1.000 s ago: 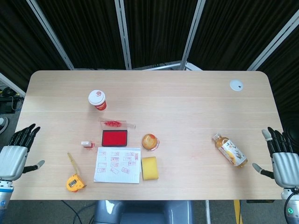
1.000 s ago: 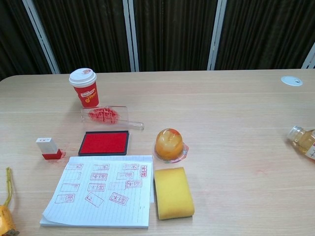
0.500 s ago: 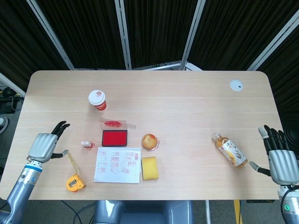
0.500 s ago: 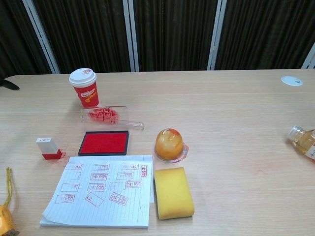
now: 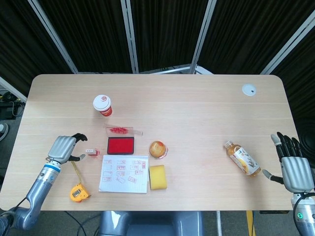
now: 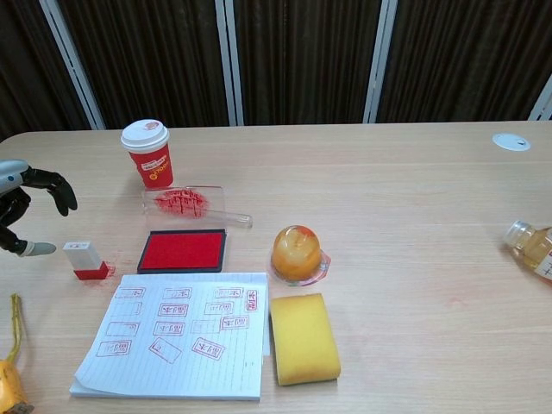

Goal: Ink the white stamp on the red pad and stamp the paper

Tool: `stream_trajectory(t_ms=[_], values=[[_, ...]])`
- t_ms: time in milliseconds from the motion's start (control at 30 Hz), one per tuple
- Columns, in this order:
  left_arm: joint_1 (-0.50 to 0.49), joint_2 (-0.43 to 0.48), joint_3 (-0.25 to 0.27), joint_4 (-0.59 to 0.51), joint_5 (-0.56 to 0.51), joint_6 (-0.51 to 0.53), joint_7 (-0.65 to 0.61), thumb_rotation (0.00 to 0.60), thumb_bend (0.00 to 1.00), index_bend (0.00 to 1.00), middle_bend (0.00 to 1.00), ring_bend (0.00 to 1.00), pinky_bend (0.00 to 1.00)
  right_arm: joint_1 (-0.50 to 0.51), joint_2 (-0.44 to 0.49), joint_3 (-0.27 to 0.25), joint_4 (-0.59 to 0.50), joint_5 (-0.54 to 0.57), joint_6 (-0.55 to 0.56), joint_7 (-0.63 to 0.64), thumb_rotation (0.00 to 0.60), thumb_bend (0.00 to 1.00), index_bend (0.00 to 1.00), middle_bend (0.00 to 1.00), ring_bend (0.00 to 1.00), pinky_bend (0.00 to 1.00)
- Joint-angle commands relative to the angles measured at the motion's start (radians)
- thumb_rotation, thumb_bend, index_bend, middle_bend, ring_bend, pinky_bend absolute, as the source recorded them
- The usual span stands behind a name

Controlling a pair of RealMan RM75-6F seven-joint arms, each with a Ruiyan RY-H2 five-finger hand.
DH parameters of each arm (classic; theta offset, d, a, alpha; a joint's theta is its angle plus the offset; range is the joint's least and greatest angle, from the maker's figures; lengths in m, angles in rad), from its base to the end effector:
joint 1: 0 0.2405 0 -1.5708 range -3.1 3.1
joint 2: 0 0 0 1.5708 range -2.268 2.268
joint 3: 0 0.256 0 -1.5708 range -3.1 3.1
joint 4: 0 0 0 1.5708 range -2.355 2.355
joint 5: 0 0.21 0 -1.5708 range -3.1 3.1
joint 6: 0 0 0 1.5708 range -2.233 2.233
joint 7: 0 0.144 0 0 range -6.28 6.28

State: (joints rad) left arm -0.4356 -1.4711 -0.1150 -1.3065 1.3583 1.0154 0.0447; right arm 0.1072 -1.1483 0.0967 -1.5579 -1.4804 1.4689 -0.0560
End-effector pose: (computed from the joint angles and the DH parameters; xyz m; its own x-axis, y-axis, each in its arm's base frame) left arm -0.2805 0.2957 0.0234 0.4010 0.2819 0.8716 0.9143 -0.1828 -0.3616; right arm -0.3145 -0.1985 0.1608 0.4619 0.0398 0.8861 -0.8867 -0.0042 0.4624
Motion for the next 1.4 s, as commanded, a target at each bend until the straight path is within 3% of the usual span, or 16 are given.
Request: stream_trajectory(t_ms=[33,400,1400], values=[[-0.013,-0.019,0.002,0.024,-0.021,-0.026,0.001,0.6,0.18,0.36,0.38,0.75,0.79,-0.001,-0.001,0.0,0.003,0.003,0.0,0.0,0.6,0.0,0.0,0.0,0.0,0.0],[-0.041,-0.073,0.0,0.067,-0.068,-0.064,0.038,0.6,0.26,0.38,0.44,0.75,0.79,-0.002,-0.001,0.003,0.007,0.014,0.0,0.0,0.6,0.0,0.0,0.0,0.0,0.0],[-0.074,-0.092,0.006,0.06,-0.11,-0.076,0.098,0.6,0.28,0.49,0.52,0.75,0.79,0.006,-0.007,0.008,0.016,0.039,-0.02,-0.008,0.6,0.0,0.0,0.0,0.0,0.0]])
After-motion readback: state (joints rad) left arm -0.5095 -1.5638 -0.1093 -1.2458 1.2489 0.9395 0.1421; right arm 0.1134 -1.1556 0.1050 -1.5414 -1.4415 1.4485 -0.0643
